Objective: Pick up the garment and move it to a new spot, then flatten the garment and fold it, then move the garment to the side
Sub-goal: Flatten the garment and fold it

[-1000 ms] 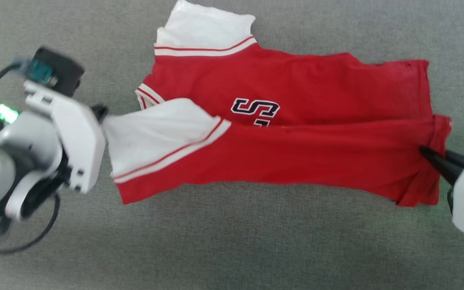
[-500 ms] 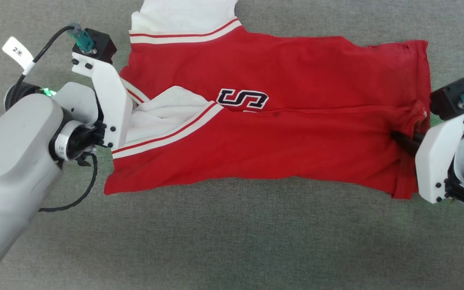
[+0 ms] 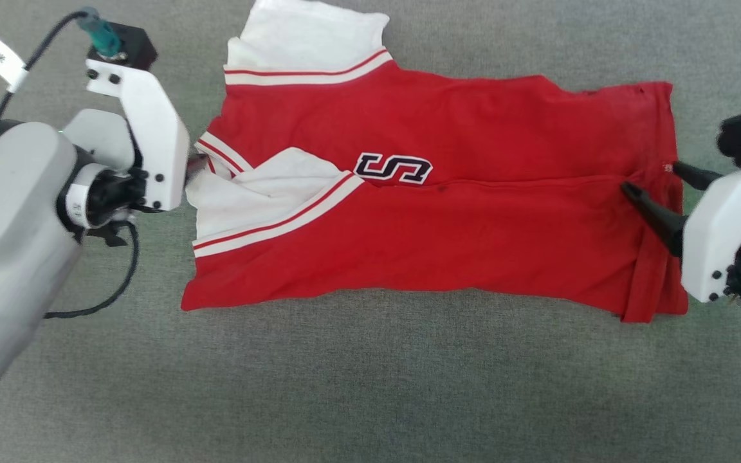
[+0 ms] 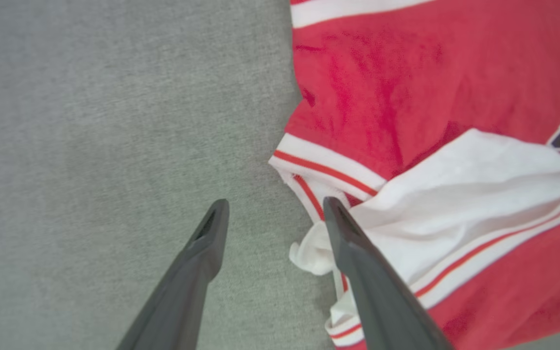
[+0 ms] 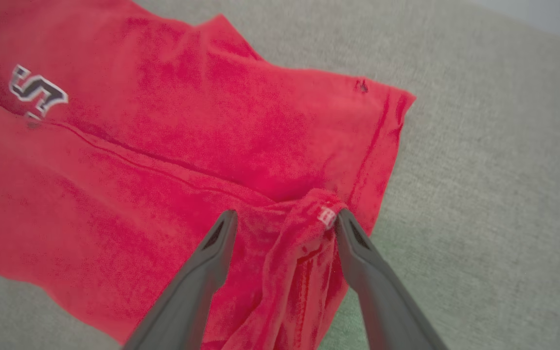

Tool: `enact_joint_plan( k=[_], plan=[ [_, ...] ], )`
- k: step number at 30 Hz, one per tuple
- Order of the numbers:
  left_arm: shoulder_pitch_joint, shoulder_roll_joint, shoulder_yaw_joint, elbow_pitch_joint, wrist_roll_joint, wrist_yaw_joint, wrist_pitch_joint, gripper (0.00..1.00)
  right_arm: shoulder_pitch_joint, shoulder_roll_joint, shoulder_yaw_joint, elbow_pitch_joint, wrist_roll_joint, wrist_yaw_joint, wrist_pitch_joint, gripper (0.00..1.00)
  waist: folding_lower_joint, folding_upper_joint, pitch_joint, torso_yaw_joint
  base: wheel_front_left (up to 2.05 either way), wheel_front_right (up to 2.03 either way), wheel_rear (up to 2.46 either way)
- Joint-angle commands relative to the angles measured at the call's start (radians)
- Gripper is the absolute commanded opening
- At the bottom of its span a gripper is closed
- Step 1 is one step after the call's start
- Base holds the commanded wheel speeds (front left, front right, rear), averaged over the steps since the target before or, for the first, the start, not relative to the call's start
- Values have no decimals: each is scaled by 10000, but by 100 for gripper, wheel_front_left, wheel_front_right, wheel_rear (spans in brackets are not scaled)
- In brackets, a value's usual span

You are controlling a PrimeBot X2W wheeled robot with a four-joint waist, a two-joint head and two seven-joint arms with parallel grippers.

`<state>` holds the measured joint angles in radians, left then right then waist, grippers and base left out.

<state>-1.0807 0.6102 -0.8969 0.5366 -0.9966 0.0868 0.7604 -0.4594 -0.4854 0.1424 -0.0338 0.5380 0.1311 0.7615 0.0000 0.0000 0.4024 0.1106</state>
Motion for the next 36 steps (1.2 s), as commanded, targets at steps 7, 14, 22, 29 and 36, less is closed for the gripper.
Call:
enact_joint_plan(
  k=[7, 14, 22, 29, 36],
  plan=[
    [813, 980, 267, -2160, -417, 1003, 542, 100, 1046, 821, -1345, -1347, -691, -5, -889, 100, 0, 0, -329, 48, 0, 0, 0],
    [2404, 1858, 376, -5113, -1177, 2590, 1299, 100, 2136, 1981, -2534, -2634, -1354, -5, -1677, 100, 0, 0, -293, -87, 0, 0, 0],
    [3383, 2395, 341, -5924, -1261, 3655, 1316, 100, 2731, 2677, -2849, -3389, -1472, -4, -1511, 100, 0, 0, 55, -604, 0, 0, 0],
    [3786, 1847, 321, -4712, -1412, 3683, 853, 100, 3181, 2845, -2598, -3108, -1250, -6, -676, 100, 0, 0, 361, -928, 0, 0, 0],
    [3898, 1167, -26, -3755, -1516, 3137, 834, 0, 3165, 2965, -2437, -2548, -1143, -6, 392, 100, 0, 0, 541, -833, 0, 0, 0]
  ],
)
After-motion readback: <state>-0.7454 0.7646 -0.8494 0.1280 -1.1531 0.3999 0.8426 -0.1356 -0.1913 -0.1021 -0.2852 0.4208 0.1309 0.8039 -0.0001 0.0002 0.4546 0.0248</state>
